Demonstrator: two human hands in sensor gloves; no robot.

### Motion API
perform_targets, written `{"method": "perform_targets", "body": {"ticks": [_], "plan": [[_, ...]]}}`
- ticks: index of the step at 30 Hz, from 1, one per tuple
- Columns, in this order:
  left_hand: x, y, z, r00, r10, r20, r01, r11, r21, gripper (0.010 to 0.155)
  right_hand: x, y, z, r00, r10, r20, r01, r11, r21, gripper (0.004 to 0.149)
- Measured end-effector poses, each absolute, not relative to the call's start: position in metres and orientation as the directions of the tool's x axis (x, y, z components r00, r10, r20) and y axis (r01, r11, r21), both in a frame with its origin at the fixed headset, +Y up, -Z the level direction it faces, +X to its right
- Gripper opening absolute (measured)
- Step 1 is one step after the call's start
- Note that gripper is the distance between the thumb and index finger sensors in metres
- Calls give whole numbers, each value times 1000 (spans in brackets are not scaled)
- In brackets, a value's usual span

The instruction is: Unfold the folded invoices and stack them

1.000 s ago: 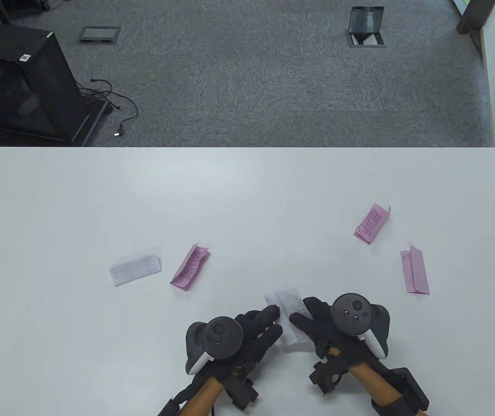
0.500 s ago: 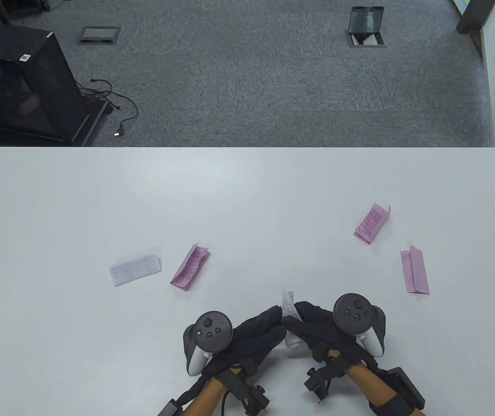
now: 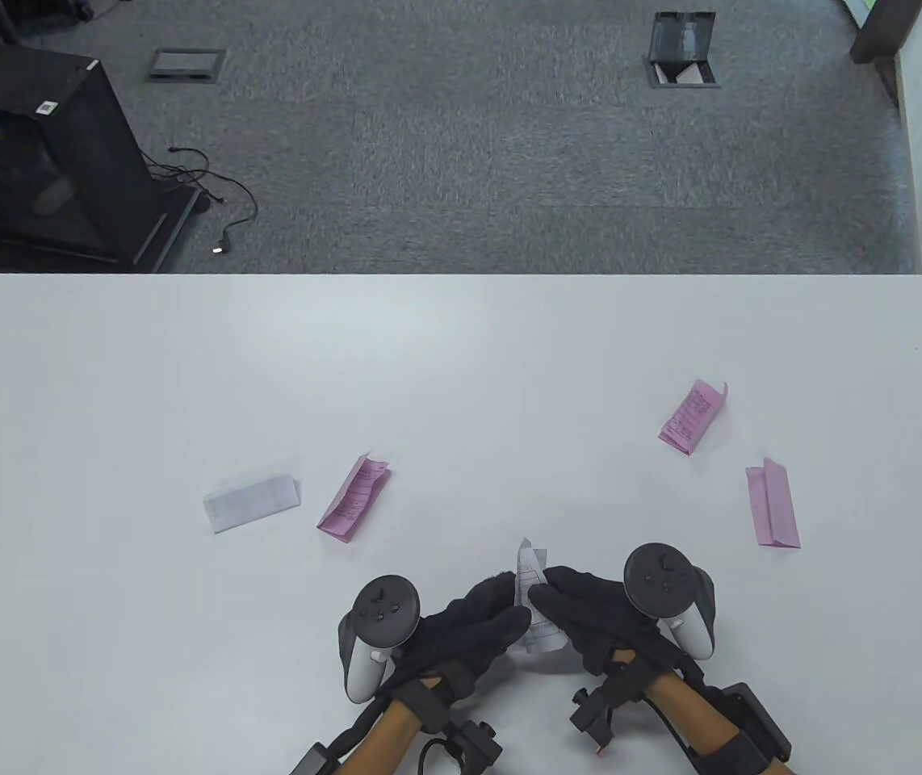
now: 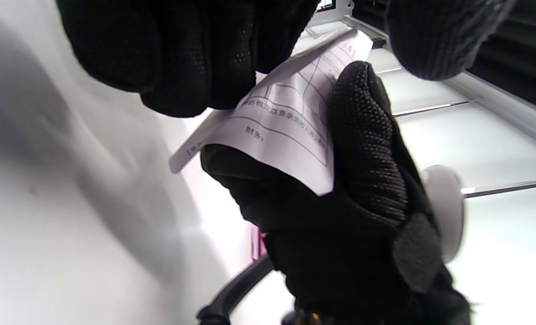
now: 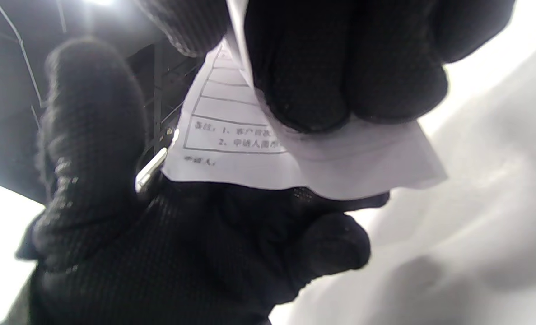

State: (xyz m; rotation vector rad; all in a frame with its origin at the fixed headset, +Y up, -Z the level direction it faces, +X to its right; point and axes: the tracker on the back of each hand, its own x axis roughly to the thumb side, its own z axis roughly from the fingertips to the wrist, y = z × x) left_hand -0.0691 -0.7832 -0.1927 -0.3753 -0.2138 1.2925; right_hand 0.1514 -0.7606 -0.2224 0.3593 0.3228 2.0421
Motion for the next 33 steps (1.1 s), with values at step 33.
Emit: {"method": "perform_targets", "body": {"ticks": [33], "plan": [[-97, -773, -206, 741, 657, -135, -671, 721, -172, 54, 203, -758, -237, -846, 534, -12, -524, -826, 207, 39]]}}
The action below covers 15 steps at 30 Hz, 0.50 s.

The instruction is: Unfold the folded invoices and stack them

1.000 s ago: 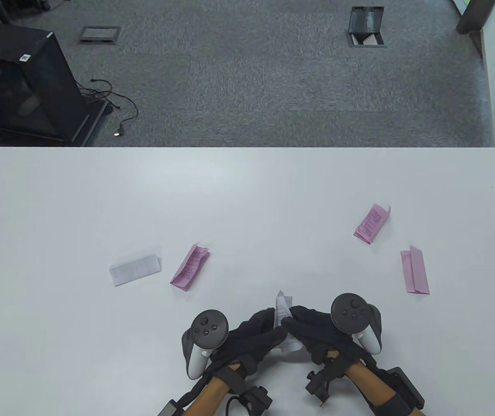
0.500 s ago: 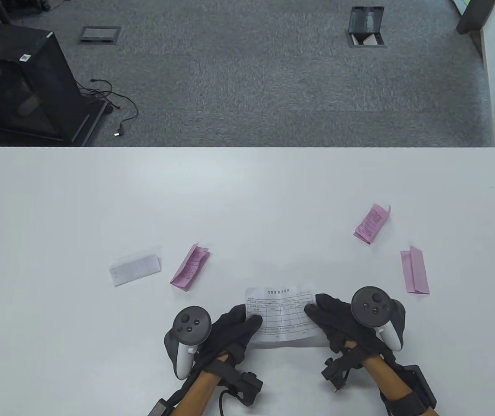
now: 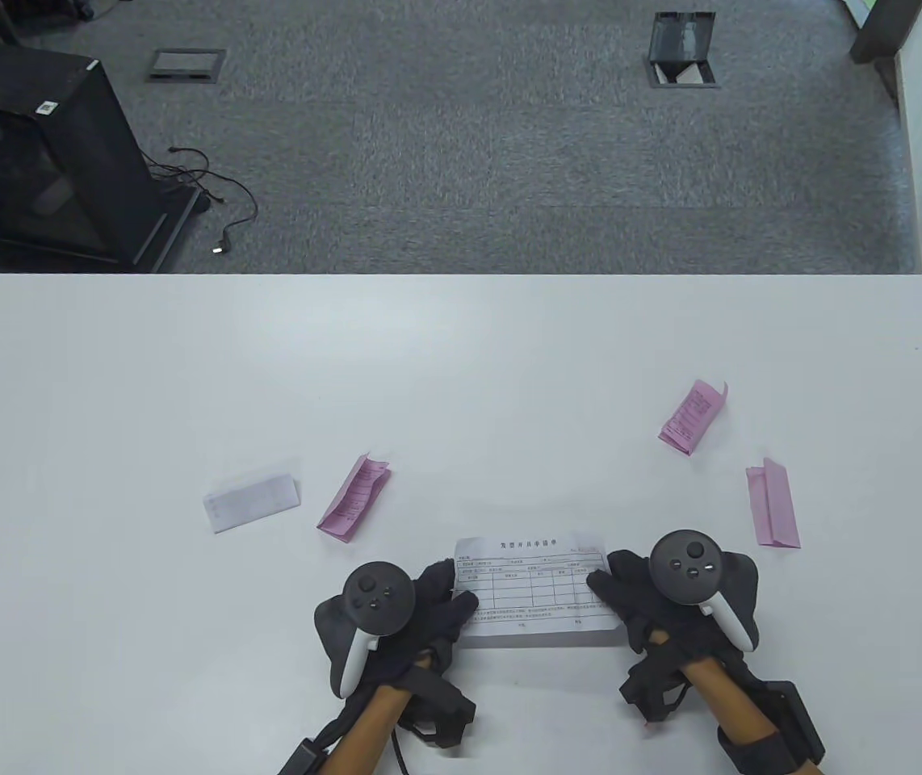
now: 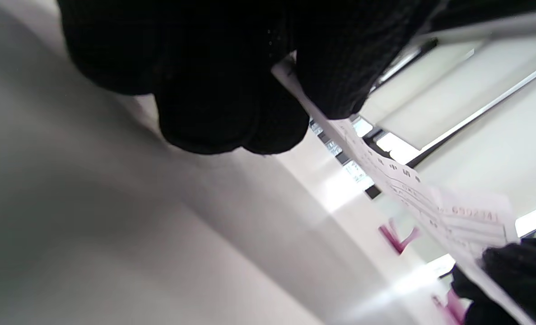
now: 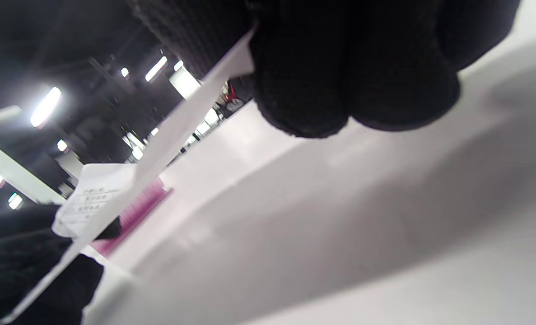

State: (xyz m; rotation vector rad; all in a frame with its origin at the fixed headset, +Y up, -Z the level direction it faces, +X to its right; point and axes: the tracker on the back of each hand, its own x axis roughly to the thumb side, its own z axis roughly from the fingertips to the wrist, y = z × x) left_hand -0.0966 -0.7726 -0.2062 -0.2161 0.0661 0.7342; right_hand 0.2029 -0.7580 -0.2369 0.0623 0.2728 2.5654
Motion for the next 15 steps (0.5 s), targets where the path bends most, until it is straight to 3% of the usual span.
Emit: {"method": "perform_targets", "body": {"ticks": [7, 10, 15], "plan": [[-73, -768, -205, 918, 393, -43, -394, 898, -197, 66, 196, -763, -238, -923, 385, -12, -369, -875, 313, 39], [-66, -767, -205, 951, 308, -24, -305, 926, -222, 75, 193, -763, -238, -942, 336, -2, -319, -895, 312, 39], [-56, -768, -204, 999, 48, 14, -43, 969, -242, 94, 189, -764, -236, -965, 262, 20, -244, -920, 306, 40]]}}
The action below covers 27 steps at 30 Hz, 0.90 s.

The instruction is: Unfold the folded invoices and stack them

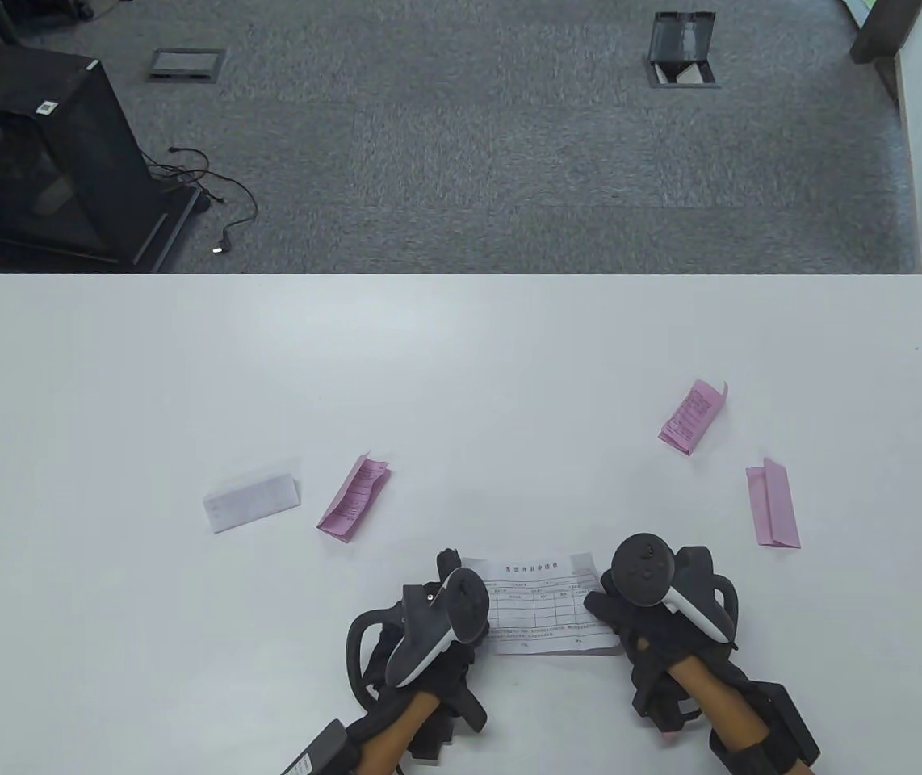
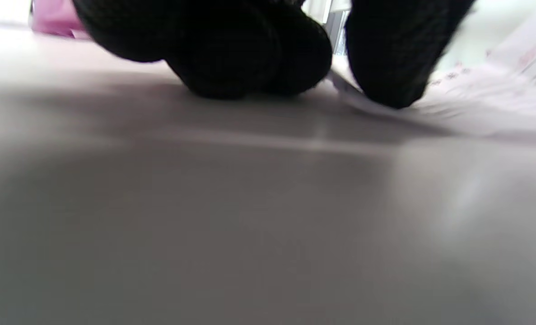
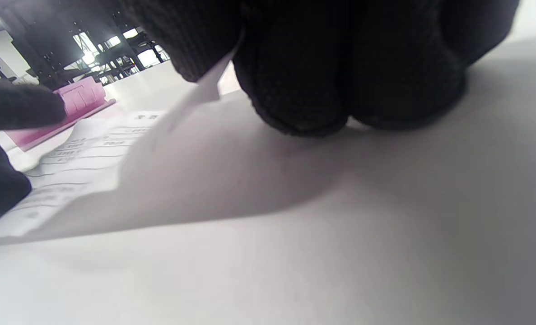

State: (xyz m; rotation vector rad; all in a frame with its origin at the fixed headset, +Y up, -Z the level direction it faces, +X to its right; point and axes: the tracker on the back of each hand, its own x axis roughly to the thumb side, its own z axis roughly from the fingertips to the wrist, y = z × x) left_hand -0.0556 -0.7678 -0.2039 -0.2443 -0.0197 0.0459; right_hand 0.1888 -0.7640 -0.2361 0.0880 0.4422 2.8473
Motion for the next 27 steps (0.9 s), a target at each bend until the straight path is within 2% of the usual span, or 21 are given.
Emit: {"method": "perform_targets", "body": {"ticks": [3, 4, 6, 9, 13, 15, 17, 18, 20, 22, 24, 27], "plan": [[-51, -767, -200, 997, -26, 71, 41, 976, -214, 103, 189, -764, -236, -972, 233, 22, -216, -928, 304, 40], [-51, -768, -199, 995, -10, 95, 31, 974, -223, 103, 189, -764, -236, -973, 231, 20, -214, -928, 306, 40], [-49, -768, -198, 991, -20, 132, 50, 972, -228, 94, 189, -764, -236, -973, 229, 16, -213, -927, 308, 40], [-48, -767, -197, 990, -16, 143, 48, 975, -219, 69, 191, -763, -236, -978, 209, 11, -195, -929, 314, 41], [-52, -769, -199, 993, -14, 120, 45, 965, -258, 62, 195, -758, -236, -988, 156, -2, -149, -938, 312, 45], [-54, -770, -200, 993, 3, 118, 30, 959, -281, 63, 197, -749, -233, -995, 100, -2, -97, -963, 250, 49], [-57, -772, -202, 993, 23, 116, 14, 952, -305, 64, 194, -736, -227, -1000, -2, 5, 2, -995, 100, 54], [-57, -772, -202, 993, 34, 113, 3, 950, -312, 64, 190, -728, -221, -997, -72, 22, 73, -997, 15, 55], [-58, -773, -202, 993, 39, 113, -1, 947, -320, 64, 180, -716, -211, -984, -142, 106, 132, -987, -94, 57], [-59, -775, -202, 992, 43, 117, -2, 942, -335, 64, 166, -711, -203, -979, -87, 184, 62, -989, -135, 58], [-59, -777, -203, 992, 53, 118, -9, 937, -349, 65, 149, -710, -200, -957, -44, 288, 8, -992, -126, 57], [-60, -779, -203, 991, 67, 119, -20, 932, -362, 65, 120, -724, -206, -934, -15, 358, 27, -999, 29, 56]]}}
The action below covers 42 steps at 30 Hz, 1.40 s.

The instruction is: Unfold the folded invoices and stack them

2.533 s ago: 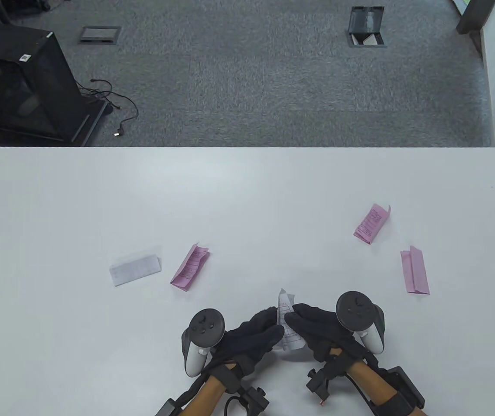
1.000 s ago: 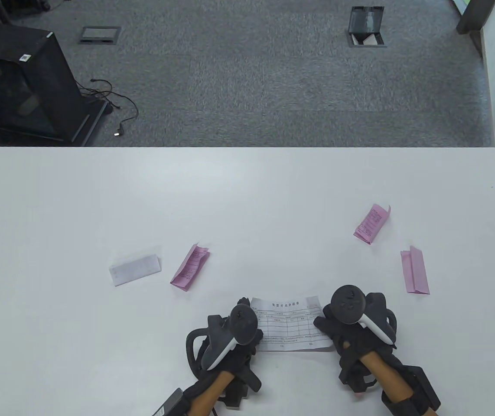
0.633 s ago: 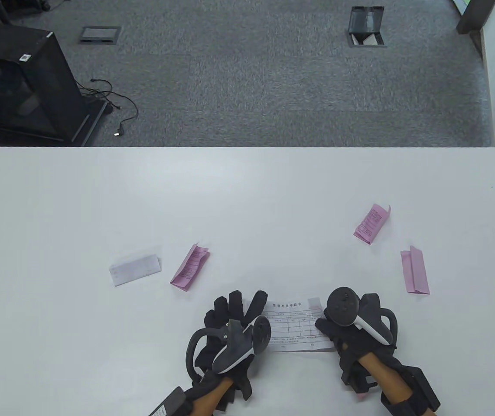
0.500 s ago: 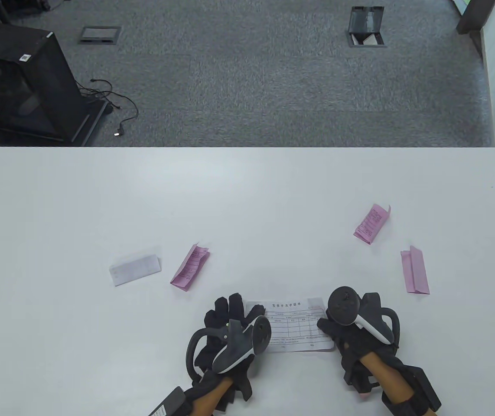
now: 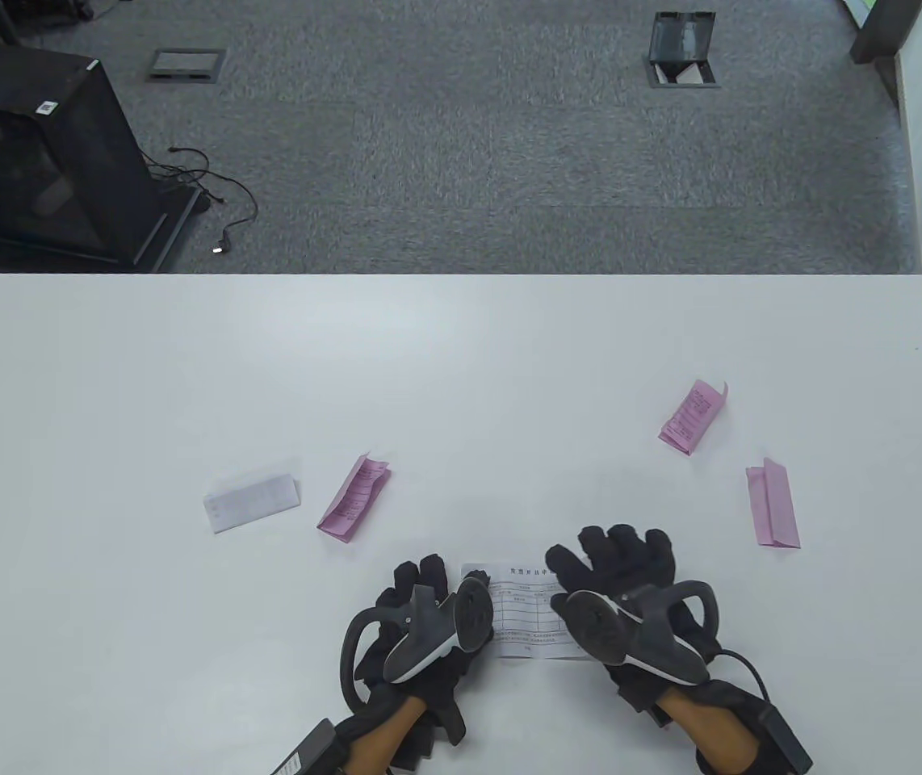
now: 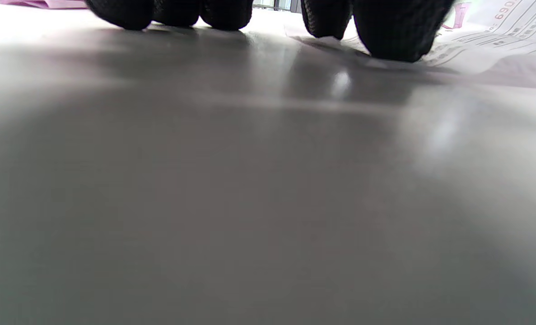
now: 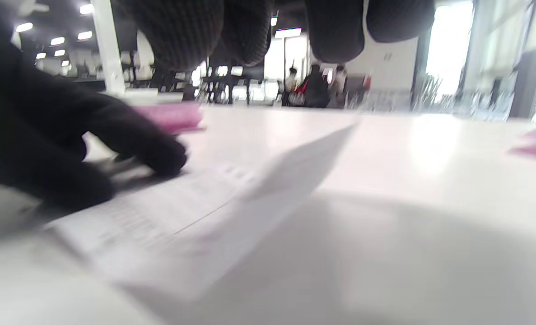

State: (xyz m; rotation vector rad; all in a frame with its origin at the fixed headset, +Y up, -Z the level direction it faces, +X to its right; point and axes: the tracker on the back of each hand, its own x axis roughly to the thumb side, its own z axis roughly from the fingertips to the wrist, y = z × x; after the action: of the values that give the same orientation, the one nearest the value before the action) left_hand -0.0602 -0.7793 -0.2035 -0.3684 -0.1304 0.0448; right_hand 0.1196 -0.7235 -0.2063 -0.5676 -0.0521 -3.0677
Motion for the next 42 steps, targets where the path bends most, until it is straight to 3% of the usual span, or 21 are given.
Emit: {"method": "perform_targets", "body": {"ticks": [5, 14, 32, 42], "plan": [[-60, -780, -203, 990, 75, 119, -25, 927, -373, 66, 86, -753, -218, -910, -57, 411, 135, -977, 165, 58], [-61, -784, -205, 990, 88, 113, -37, 918, -394, 67, 84, -771, -222, -908, -89, 410, 169, -972, 163, 61], [-67, -783, -205, 987, 140, 82, -93, 902, -422, 69, 168, -772, -229, -965, -91, 245, 145, -966, 212, 61], [-71, -783, -206, 984, 157, 80, -108, 897, -428, 70, 175, -772, -228, -970, -78, 231, 127, -970, 207, 60]]}}
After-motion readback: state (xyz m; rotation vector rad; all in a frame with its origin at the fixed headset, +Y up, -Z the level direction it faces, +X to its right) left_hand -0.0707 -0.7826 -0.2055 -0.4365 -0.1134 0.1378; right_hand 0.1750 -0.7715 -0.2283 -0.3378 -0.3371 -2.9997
